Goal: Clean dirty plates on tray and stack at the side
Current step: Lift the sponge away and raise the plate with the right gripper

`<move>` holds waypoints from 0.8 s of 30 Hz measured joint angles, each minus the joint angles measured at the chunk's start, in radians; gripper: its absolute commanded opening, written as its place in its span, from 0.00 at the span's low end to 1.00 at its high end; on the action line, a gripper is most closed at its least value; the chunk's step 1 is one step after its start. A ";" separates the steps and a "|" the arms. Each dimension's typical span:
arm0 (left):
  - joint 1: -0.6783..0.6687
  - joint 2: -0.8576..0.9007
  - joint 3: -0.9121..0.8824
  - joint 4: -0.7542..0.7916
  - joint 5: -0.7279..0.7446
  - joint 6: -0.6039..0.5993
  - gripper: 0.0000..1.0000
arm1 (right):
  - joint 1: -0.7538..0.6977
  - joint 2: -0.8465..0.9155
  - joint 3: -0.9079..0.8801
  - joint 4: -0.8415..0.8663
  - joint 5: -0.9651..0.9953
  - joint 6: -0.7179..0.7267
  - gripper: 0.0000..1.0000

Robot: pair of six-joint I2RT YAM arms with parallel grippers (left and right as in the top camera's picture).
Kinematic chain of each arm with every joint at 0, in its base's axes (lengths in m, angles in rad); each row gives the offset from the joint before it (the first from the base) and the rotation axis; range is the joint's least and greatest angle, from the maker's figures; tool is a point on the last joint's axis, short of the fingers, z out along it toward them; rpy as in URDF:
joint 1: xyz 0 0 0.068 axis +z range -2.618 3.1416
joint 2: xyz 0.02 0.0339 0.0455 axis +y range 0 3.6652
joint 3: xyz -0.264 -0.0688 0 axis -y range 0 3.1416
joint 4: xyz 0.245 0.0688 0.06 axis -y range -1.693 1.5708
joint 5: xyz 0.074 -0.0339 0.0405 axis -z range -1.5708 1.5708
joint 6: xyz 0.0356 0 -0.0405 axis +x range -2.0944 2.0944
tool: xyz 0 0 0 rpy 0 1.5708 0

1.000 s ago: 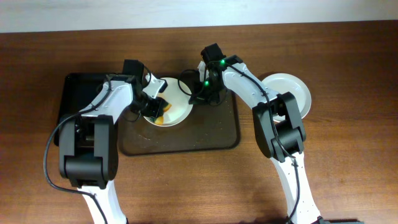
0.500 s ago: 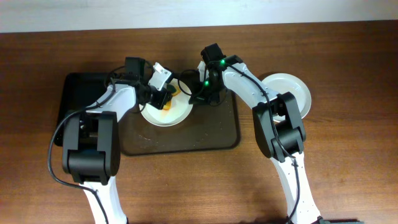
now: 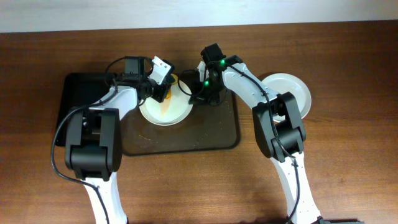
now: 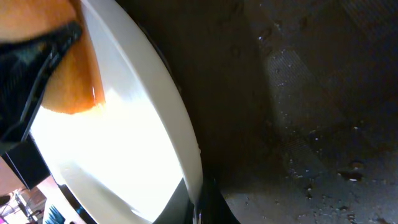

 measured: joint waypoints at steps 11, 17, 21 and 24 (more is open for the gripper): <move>-0.010 0.003 0.027 -0.036 -0.113 -0.148 0.00 | 0.000 0.000 0.000 0.000 -0.001 0.001 0.04; -0.031 -0.053 0.043 -0.239 -0.503 -0.328 0.00 | 0.003 0.003 0.000 0.015 -0.005 0.003 0.04; -0.040 -0.072 0.043 -0.332 -0.600 -0.365 0.00 | 0.007 0.006 0.000 0.016 -0.019 0.008 0.04; -0.040 -0.080 0.042 -0.362 -0.615 -0.369 0.00 | 0.012 0.007 0.000 0.014 -0.027 0.008 0.04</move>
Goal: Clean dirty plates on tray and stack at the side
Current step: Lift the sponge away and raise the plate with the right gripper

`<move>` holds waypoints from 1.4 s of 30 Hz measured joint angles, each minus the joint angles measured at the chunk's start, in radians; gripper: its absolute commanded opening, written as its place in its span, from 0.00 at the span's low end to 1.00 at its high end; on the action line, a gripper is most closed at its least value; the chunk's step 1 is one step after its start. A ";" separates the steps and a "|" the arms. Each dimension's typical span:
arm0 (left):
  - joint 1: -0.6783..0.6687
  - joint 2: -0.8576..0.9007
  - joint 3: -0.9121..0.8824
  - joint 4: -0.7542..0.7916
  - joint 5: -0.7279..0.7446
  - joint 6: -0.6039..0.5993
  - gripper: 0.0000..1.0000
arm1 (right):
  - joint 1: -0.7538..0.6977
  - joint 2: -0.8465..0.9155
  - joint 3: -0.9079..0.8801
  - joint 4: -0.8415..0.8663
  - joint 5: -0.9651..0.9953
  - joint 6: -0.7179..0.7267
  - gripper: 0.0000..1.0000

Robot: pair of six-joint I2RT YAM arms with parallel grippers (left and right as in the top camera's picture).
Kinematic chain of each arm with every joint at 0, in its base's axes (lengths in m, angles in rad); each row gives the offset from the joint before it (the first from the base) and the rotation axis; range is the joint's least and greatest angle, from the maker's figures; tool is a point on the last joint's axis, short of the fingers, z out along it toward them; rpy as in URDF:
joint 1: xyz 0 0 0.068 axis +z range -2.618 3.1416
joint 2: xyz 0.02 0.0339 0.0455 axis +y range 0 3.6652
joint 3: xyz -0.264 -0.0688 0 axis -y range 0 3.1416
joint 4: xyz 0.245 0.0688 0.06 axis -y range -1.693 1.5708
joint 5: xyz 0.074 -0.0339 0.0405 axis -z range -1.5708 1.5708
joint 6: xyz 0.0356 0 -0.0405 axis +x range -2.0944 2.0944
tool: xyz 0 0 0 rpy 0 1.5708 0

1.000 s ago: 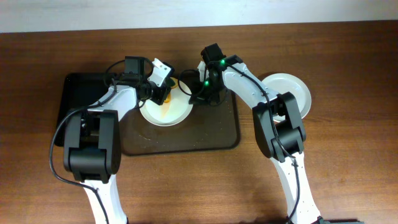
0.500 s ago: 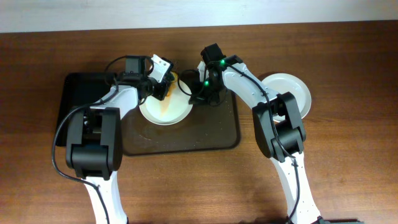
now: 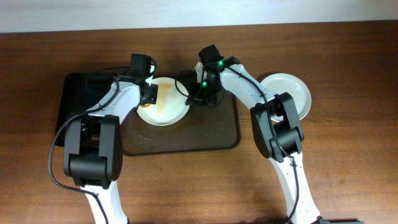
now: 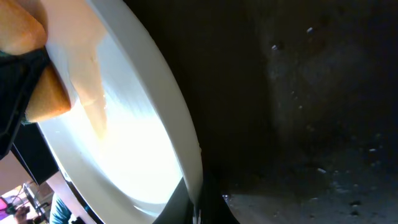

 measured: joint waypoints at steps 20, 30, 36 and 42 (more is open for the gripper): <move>0.062 -0.375 -0.046 -0.146 0.107 0.000 0.00 | 0.001 -0.052 0.011 -0.153 0.203 -0.070 0.04; 0.141 -0.365 -0.047 -0.150 0.274 -0.013 0.00 | 0.061 -0.299 0.011 -0.272 0.640 -0.068 0.04; 0.142 -0.289 -0.047 -0.164 0.397 -0.019 0.00 | 0.159 -0.421 0.011 -0.334 0.957 -0.003 0.04; 0.141 -0.171 -0.048 -0.164 0.474 -0.023 0.00 | 0.278 -0.469 0.011 -0.410 1.310 0.068 0.04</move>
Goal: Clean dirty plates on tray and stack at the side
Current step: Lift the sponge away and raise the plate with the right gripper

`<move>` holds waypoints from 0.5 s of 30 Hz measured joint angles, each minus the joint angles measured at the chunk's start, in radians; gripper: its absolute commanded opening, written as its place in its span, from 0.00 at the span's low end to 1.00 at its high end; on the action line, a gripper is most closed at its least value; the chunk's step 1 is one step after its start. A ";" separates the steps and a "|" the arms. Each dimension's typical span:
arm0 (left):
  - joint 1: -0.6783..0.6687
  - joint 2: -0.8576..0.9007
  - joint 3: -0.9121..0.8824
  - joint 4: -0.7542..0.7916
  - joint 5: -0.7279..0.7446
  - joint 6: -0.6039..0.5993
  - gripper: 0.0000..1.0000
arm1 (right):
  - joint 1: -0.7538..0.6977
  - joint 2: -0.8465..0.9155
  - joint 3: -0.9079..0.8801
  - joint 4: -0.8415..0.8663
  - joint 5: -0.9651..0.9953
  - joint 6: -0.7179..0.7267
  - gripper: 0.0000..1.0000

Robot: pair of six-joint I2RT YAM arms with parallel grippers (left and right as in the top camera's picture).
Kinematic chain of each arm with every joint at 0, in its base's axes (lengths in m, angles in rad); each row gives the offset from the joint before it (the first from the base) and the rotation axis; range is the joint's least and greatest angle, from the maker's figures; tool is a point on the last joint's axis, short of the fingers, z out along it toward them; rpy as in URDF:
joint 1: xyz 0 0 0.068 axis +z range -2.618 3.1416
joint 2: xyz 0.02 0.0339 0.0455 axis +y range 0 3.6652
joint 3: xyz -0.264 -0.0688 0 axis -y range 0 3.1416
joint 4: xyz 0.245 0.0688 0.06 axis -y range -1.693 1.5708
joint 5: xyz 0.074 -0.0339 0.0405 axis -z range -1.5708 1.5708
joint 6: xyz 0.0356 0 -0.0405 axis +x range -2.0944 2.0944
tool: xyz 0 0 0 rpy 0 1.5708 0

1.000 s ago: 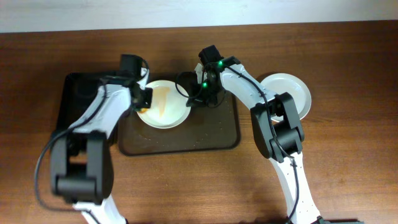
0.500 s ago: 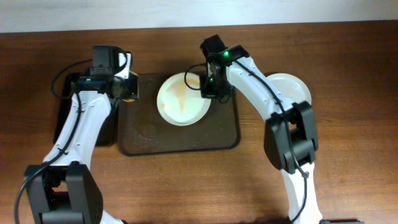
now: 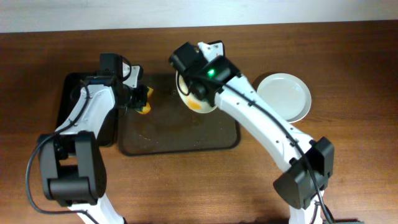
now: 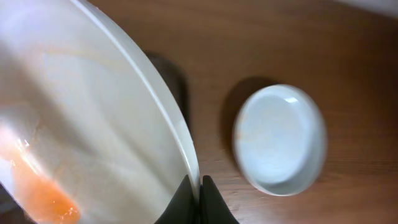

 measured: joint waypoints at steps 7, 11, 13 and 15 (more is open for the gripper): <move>0.000 0.042 0.000 0.001 0.042 0.000 0.00 | 0.108 -0.001 0.000 -0.030 0.327 0.075 0.04; 0.000 0.042 0.000 0.003 0.048 0.000 0.00 | 0.174 -0.001 0.000 -0.032 0.500 0.088 0.04; 0.000 0.042 0.000 0.003 0.048 0.000 0.00 | 0.199 -0.001 0.000 -0.032 0.568 0.093 0.04; 0.000 0.042 0.000 0.003 0.048 0.000 0.00 | 0.221 -0.001 0.000 -0.032 0.626 0.096 0.04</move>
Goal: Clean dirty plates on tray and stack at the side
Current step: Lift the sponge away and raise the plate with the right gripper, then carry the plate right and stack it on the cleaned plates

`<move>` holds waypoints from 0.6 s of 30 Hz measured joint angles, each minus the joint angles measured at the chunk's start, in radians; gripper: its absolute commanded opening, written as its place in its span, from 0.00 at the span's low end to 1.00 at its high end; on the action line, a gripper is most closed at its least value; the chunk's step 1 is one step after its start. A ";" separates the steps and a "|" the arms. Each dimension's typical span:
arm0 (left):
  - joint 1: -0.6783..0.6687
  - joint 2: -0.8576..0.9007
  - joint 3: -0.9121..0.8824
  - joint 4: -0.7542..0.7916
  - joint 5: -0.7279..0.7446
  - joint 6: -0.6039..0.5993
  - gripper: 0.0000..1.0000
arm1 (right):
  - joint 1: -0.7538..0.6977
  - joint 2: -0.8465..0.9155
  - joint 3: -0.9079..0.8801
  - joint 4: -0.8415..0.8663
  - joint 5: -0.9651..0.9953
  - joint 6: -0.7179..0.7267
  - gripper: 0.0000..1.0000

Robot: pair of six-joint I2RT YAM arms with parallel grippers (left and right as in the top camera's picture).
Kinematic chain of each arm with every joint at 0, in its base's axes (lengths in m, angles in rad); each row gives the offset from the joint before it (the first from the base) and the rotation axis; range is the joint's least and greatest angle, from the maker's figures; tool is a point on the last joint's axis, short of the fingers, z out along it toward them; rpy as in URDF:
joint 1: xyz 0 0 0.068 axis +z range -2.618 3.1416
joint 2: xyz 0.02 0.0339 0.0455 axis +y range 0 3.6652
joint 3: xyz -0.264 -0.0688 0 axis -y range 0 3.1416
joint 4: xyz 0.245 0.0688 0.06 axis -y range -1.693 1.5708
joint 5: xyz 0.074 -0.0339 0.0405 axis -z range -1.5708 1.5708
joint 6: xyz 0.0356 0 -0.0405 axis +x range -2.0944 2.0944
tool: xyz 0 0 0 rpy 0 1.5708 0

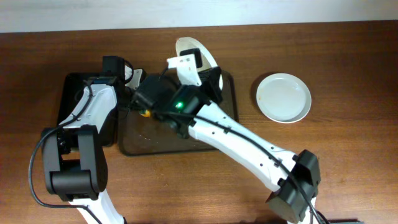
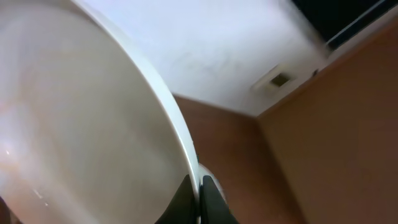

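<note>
My right gripper [image 2: 199, 186] is shut on the rim of a white plate [image 2: 87, 118], which fills the left of the right wrist view. From overhead the plate [image 1: 194, 51] stands tilted on edge, lifted above the far edge of the brown tray [image 1: 227, 127], with the right gripper [image 1: 204, 70] under it. The right arm crosses over the tray. My left gripper [image 1: 135, 93] stays at the tray's left edge, with a bit of the orange sponge [image 1: 144, 113] showing at its fingers. The right arm partly hides it. A clean white plate [image 1: 284, 98] lies on the table to the right.
A black tray [image 1: 74, 93] lies left of the brown one, under the left arm. The brown tray's surface looks wet. The table's far edge meets a pale wall [image 1: 280, 11].
The right arm has swung left across the tray and the held plate now stands more on edge, higher at the tray's far edge. The wrist camera faces the wall instead of the table. The left arm barely moved.
The right gripper held the plate by its rim on the tray while the left gripper pressed the sponge on it, at two spots in turn. Then the plate was lifted, an orange smear still on it, and the left gripper stood at the tray's left. Now the plate is tipped up.
</note>
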 measured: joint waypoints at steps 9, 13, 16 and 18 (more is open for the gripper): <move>0.000 0.000 0.000 0.000 0.000 0.000 0.00 | 0.018 0.000 0.000 -0.003 0.077 0.002 0.04; 0.000 0.000 0.000 0.000 0.000 0.000 0.00 | -0.027 0.000 0.000 -0.003 -0.055 0.002 0.04; 0.000 0.000 0.000 0.000 0.002 0.000 0.00 | -0.151 0.000 0.000 0.006 -0.280 -0.023 0.04; 0.000 0.000 0.000 0.000 0.003 0.000 0.00 | -0.249 0.000 0.000 0.012 -0.432 -0.050 0.04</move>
